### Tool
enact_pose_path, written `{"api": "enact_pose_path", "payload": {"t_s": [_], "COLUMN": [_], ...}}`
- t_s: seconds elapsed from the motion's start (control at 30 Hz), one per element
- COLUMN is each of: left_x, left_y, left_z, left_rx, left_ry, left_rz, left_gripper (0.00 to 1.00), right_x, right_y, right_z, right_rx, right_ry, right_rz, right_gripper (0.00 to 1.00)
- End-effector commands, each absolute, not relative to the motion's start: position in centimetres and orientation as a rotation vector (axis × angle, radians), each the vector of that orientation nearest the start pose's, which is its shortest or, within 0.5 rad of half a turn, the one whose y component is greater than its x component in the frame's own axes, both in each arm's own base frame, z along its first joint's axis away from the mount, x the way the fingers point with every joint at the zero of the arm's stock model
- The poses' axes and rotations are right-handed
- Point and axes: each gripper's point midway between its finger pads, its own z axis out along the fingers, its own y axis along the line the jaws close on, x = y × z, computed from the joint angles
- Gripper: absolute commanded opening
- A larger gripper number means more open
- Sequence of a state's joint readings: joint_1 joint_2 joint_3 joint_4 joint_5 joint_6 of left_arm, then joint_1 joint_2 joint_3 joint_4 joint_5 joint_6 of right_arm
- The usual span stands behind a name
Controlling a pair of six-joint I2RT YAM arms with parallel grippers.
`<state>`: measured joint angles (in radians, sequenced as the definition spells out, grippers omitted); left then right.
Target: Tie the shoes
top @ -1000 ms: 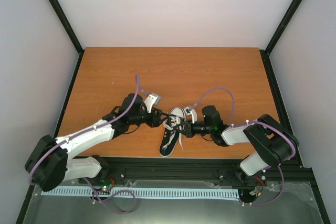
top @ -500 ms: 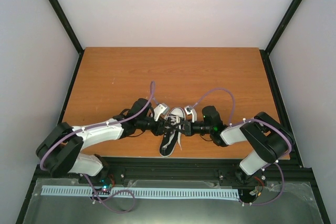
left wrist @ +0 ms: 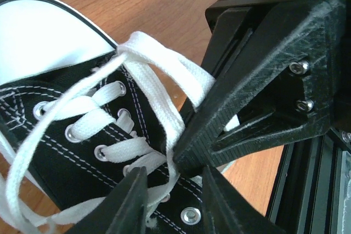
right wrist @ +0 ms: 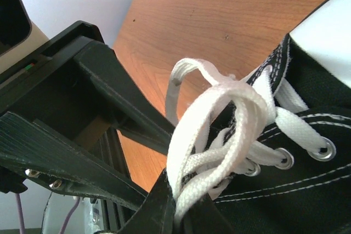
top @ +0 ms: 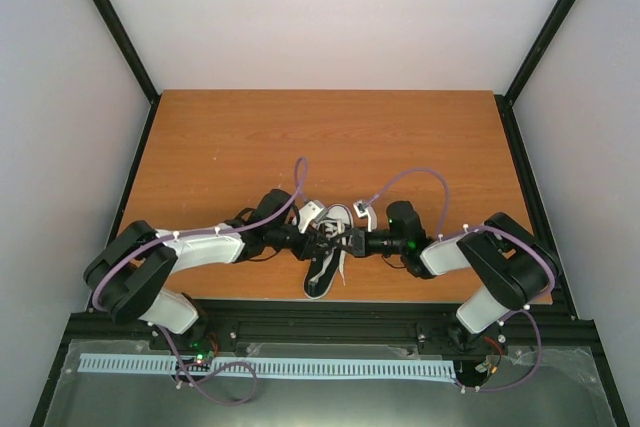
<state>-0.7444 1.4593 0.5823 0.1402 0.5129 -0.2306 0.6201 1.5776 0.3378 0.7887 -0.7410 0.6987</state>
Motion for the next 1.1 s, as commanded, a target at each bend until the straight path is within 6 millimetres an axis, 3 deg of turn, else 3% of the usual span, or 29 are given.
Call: {"api": "enact_pose_path", "payload": {"t_s": [0.0, 0.1, 0.23, 0.5, 0.63, 1.07], "left_x": [21.6, 21.5, 21.3, 21.1, 20.8, 21.0], "left_y": [-31.8, -32.0, -32.0, -31.6, -31.6, -30.7], "left_z": [8.7, 8.4, 8.2, 7.8, 7.9, 7.5], "left_rx": [0.933, 0.942, 0.946, 0.945, 0.951, 0.929], "left_ry": [2.191, 2.199, 2.211, 2.223, 2.221, 2.243], "left_rz": [-1.051, -1.058, -1.063, -1.048, -1.059, -0.997], "left_gripper": [0.28, 0.21, 0.20, 0.33, 0.35, 0.18], "right_x": [20.8, 20.8, 20.9, 21.0, 21.0, 21.2], "right_y": [29.3, 29.2, 29.1, 28.9, 28.8, 28.7], "right_z": [8.5, 8.3, 8.3, 8.4, 8.3, 8.1], "right_rx": [-0.481, -0.476, -0.469, -0.468, -0.468, -0.456], "right_ry": [2.179, 2.187, 2.188, 2.183, 2.188, 2.198], "right_rz": [1.555, 1.555, 1.557, 1.566, 1.570, 1.589], "right_gripper": [0.03, 0.03, 0.03, 0.03, 0.03, 0.03]}}
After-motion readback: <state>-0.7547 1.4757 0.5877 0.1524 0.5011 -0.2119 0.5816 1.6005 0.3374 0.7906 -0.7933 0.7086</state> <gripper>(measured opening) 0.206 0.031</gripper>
